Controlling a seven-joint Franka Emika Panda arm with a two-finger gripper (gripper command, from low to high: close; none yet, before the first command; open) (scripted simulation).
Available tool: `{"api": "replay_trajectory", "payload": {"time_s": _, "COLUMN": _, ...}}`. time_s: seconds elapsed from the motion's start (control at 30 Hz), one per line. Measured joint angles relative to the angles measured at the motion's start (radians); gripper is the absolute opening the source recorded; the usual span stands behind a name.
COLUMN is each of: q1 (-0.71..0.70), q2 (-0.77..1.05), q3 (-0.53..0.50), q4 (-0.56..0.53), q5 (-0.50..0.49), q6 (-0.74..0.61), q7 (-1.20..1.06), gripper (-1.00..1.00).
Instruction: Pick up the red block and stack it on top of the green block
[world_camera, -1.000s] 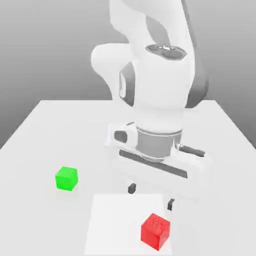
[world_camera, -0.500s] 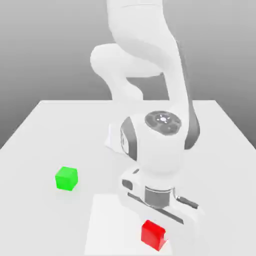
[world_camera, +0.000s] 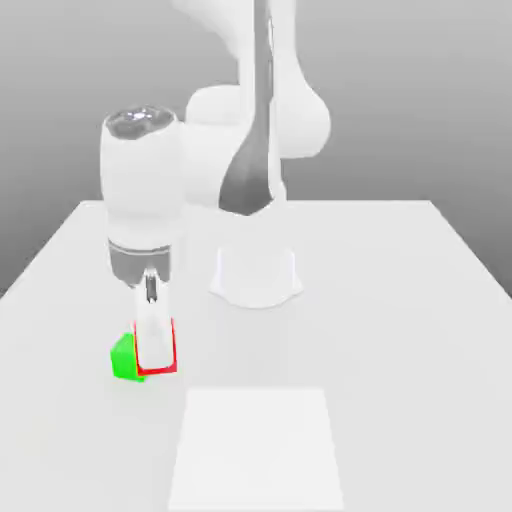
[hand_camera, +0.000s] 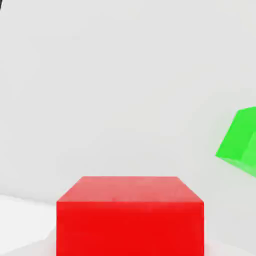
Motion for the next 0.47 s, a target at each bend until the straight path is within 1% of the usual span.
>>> {"api": "replay_trajectory", "payload": {"time_s": 0.1, "q1": -0.091, "q2": -0.097, "q3": -0.062, "q4": -0.091, "q5": 0.020, "q6": 0.003, "q7": 0.065, "gripper": -1.00}}
{"api": "replay_trajectory", "payload": {"time_s": 0.13, "q1": -0.105, "q2": -0.092, "q3": -0.072, "q4": -0.104, "q5": 0.023, "q6": 0.023, "q7": 0.075, "gripper": -1.00}}
{"api": "replay_trajectory", "payload": {"time_s": 0.37, "q1": -0.111, "q2": 0.131, "q3": -0.083, "q4": -0.108, "q5": 0.044, "q6": 0.250, "q7": 0.073, "gripper": -1.00}}
{"api": "replay_trajectory", "payload": {"time_s": 0.4, "q1": -0.108, "q2": 0.162, "q3": -0.082, "q4": -0.107, "q5": 0.056, "q6": 0.280, "q7": 0.065, "gripper": 1.00}}
{"api": "replay_trajectory", "payload": {"time_s": 0.47, "q1": -0.108, "q2": 0.162, "q3": -0.082, "q4": -0.107, "q5": 0.056, "q6": 0.280, "q7": 0.065, "gripper": 1.00}}
